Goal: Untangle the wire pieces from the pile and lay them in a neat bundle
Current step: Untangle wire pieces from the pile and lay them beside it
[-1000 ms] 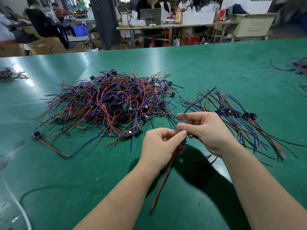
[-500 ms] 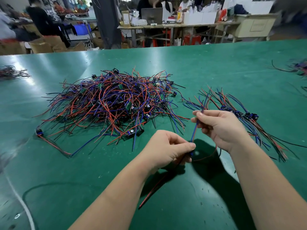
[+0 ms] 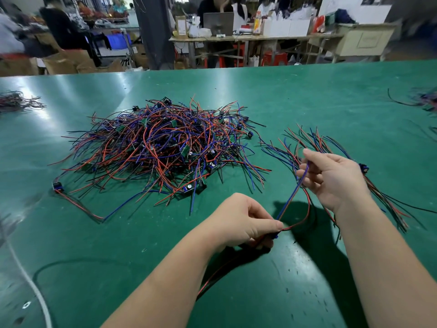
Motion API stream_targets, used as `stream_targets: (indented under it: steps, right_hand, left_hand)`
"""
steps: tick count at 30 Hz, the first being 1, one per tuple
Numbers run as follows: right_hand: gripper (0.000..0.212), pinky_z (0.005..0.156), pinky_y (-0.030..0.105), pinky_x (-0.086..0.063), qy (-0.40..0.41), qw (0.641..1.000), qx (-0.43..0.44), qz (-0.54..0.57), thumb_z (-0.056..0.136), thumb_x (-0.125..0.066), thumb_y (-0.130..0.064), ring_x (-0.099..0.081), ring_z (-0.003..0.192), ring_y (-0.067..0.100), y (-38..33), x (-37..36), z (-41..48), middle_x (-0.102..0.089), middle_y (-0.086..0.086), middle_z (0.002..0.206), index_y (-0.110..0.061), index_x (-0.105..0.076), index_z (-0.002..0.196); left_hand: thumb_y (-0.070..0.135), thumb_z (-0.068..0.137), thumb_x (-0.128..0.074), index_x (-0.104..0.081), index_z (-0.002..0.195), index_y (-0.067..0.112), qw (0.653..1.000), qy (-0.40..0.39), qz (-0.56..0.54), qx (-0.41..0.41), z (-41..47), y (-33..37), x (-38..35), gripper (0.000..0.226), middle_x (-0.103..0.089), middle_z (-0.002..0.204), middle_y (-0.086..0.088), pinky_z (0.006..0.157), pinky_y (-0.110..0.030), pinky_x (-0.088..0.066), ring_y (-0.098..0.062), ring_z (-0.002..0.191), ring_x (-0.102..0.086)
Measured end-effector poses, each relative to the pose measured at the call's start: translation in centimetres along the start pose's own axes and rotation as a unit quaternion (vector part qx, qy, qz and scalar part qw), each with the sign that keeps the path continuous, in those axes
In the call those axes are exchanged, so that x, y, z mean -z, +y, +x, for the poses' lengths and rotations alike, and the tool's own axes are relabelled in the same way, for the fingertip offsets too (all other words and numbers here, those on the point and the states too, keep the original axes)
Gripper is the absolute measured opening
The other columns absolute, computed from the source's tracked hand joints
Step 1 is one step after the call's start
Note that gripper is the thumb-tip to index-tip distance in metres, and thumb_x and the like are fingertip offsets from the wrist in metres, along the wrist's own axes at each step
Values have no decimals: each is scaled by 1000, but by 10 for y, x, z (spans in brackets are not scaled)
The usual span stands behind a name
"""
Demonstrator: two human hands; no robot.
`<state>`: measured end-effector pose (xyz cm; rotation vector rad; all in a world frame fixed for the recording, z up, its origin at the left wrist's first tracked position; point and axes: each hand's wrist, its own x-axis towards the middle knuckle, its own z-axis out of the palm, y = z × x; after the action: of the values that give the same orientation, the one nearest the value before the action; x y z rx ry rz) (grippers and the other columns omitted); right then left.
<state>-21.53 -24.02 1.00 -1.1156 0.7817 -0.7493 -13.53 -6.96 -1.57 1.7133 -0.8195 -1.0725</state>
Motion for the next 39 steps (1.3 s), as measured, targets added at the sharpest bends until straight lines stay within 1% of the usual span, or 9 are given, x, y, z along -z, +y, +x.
stream_targets:
  steps: [5, 10, 12, 16, 21, 25, 32, 35, 39]
  right_hand:
    - [28, 38, 15, -43, 20, 1000, -18, 16, 94, -56, -20, -57, 38, 11, 0, -2, 4, -58, 1, 45, -8, -56, 69]
    - [36, 52, 25, -54, -10, 993, 41, -107, 100, -43, -39, -67, 58, 20, 3, -8, 2, -65, 13, 82, -10, -60, 88]
    - [11, 55, 24, -53, -119, 961, 122, -218, 90, -63, -25, -65, 57, 16, 10, -14, -9, -65, 11, 84, -14, -63, 88]
    - [19, 60, 17, -45, -270, 852, 251, -372, 74, -81, -17, -54, 59, 5, 28, -31, -27, -66, -8, 78, -21, -67, 87]
    - [22, 60, 27, -48, -202, 881, 267, -335, 74, -78, -6, -57, 57, 13, 23, -28, -25, -66, -7, 65, -26, -69, 76]
    - [25, 64, 17, -48, -199, 897, 243, -312, 76, -74, 2, -63, 64, 6, 16, -23, -22, -71, -5, 73, -23, -71, 79]
    - [29, 72, 21, -55, -195, 912, 239, -269, 74, -76, 3, -68, 72, 9, 13, -23, -22, -74, -4, 78, -25, -73, 82]
    - [26, 72, 21, -55, -125, 922, 247, -270, 73, -77, -1, -67, 68, 8, 17, -24, -20, -73, -6, 74, -25, -71, 79]
    - [15, 82, 32, -51, 23, 829, 245, -502, 75, -70, -11, -66, 82, 18, 17, -7, -7, -72, -2, 84, -20, -71, 87]
  left_hand:
    - [20, 82, -75, -66, 73, 12, 999, 15, -18, -24, 0, 0, 0, 14, -69, 60, -2, 49, -18, -47, -11, 50, -63]
    - [18, 84, -71, -63, 80, 8, 965, 149, -214, -31, 8, 4, 5, 13, -70, 65, 0, 46, -19, -51, -12, 55, -67]
    - [21, 82, -73, -63, 82, 9, 949, 194, -248, -28, 11, 2, 10, 15, -71, 67, 1, 46, -19, -52, -11, 55, -67]
    - [22, 83, -70, -67, 78, 7, 947, 219, -233, -46, 15, -3, 16, 16, -68, 62, -2, 46, -20, -50, -8, 48, -61]
    - [20, 95, -55, -68, 91, 14, 957, 160, -223, -93, 11, 1, 16, 15, -74, 80, 4, 55, -20, -54, -13, 68, -71]
    - [14, 98, -49, -66, 106, 22, 967, 109, -201, -110, 9, 2, 15, 21, -73, 101, 7, 62, -23, -56, -13, 83, -70]
    - [13, 99, -46, -64, 113, 23, 965, 85, -219, -114, 9, 1, 20, 25, -73, 104, 10, 62, -23, -54, -5, 91, -68]
    - [15, 100, -45, -63, 112, 22, 967, 83, -219, -105, 10, 0, 21, 24, -73, 105, 9, 61, -23, -54, -3, 90, -67]
    - [13, 98, -47, -66, 106, 19, 965, 116, -222, -83, 13, -1, 21, 21, -74, 100, 5, 58, -22, -53, -4, 80, -66]
